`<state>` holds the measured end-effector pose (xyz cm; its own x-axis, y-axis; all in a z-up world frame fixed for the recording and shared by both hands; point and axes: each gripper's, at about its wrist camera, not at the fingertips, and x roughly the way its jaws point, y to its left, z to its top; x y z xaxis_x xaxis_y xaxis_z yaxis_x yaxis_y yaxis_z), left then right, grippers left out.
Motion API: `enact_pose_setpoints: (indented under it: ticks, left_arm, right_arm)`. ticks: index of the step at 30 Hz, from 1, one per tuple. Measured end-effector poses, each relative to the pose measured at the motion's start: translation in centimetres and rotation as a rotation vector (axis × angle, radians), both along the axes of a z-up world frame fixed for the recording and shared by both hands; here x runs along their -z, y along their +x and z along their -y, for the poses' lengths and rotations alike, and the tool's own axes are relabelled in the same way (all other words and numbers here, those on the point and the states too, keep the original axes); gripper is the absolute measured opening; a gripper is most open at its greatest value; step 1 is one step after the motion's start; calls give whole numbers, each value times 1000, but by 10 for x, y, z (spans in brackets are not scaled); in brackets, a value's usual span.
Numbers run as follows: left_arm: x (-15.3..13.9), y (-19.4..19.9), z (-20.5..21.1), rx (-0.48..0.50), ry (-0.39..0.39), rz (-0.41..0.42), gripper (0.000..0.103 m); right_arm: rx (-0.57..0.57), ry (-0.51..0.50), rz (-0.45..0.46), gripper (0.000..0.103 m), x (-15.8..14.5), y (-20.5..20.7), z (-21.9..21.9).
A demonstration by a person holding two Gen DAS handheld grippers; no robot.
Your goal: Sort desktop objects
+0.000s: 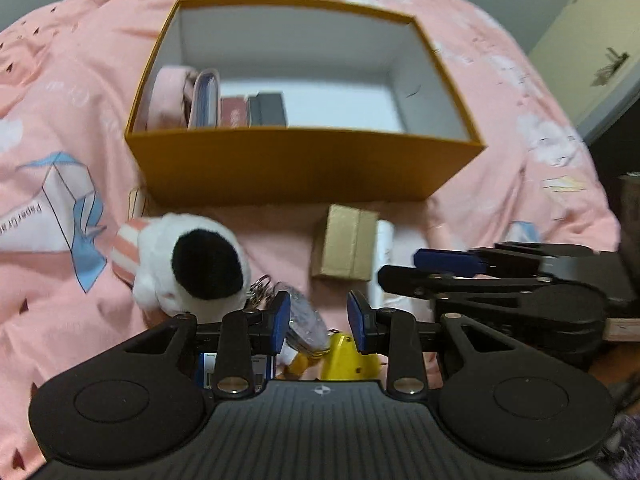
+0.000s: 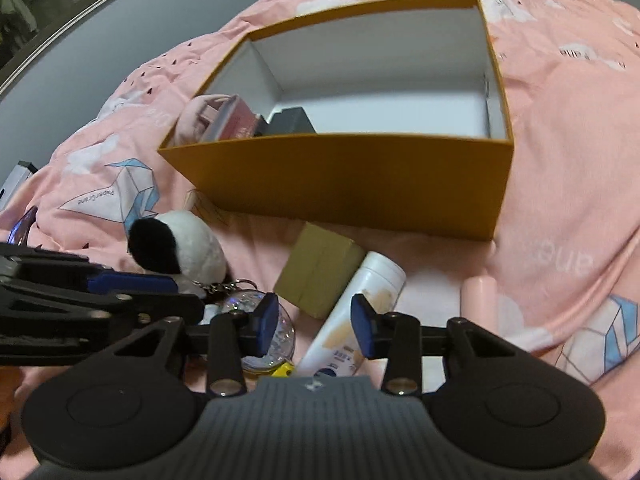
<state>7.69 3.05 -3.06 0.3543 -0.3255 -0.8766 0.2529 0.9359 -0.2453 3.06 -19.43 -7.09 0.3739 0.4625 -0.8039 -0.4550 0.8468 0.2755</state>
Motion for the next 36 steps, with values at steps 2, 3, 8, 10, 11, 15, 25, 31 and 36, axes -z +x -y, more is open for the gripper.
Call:
enact_pose_setpoints:
  ticks: [2,3,8,10,11,15,25,31,36]
  left_arm:
    - [8,3,5,-20,42,-18,35]
    - [10,4,6,-25,52,-25,35]
    - [26,10,4,-54,74,-64,35]
    - [32,13,6,-58,82,-77,35]
    - [35,15,6,-61,89,-86,35]
    - [48,19,7,-64,109,-111,36]
    - [42,9,15,-14,51,-59,36]
    - [48,7,25,37,41,-66,33]
    - [53,6,24,24,69,-61,17]
  right_arm:
    - [3,6,5,43,1,0,1]
    - [1,7,12,43,1,0,1]
    - [1,21,12,43,3,-1,2]
    - [8,18,9,43,5,0,3]
    - [14,15,9,43,6,0,3]
    - [27,15,13,44,5,0,7]
    - [42,-2,25,44,5,2,2]
    - [69,8,10,44,6,7,6]
    - [72,26,4,45,2,10,-4]
